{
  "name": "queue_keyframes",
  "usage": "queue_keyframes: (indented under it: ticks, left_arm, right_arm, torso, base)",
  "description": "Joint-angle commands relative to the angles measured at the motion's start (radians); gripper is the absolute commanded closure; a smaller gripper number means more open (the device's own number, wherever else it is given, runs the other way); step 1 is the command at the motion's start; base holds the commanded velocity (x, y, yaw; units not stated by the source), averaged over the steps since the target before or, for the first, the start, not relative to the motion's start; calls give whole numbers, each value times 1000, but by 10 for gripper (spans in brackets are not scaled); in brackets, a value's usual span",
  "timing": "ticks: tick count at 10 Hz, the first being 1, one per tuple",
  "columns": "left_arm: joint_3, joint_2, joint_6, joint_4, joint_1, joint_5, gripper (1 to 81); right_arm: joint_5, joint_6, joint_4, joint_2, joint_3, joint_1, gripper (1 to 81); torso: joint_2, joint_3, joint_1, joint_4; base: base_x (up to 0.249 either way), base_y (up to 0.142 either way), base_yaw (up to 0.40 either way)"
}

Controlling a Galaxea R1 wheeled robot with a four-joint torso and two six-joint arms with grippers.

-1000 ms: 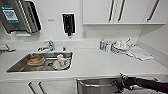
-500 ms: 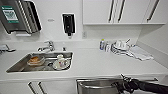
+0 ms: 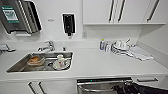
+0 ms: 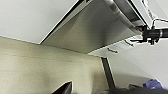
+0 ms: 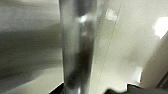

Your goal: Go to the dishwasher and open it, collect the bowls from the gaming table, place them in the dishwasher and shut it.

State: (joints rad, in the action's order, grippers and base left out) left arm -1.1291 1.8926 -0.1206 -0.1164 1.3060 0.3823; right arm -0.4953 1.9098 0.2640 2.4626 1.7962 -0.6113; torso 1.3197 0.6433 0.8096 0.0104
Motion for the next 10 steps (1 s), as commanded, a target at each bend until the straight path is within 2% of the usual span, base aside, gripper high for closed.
queue_keyframes:
  ticks: [1,5,10]
  left_arm:
    - [26,-52,3,-29,-58,-25,10]
    - [29,-48,3,-29,-58,-26,10]
    - [26,-38,3,-29,-58,-28,10]
  right_arm:
    - [-220,25,-22,-66,-17,29,10]
    - [-186,23,-19,-120,-64,17,10]
    - [-152,23,-17,-126,-68,-15,10]
  torso:
    - [0,0,0,0]
    - [0,0,0,0]
    - [0,0,0,0]
  base:
    - [0,0,0]
    - [-16,0,0]
    - [-69,0,0]
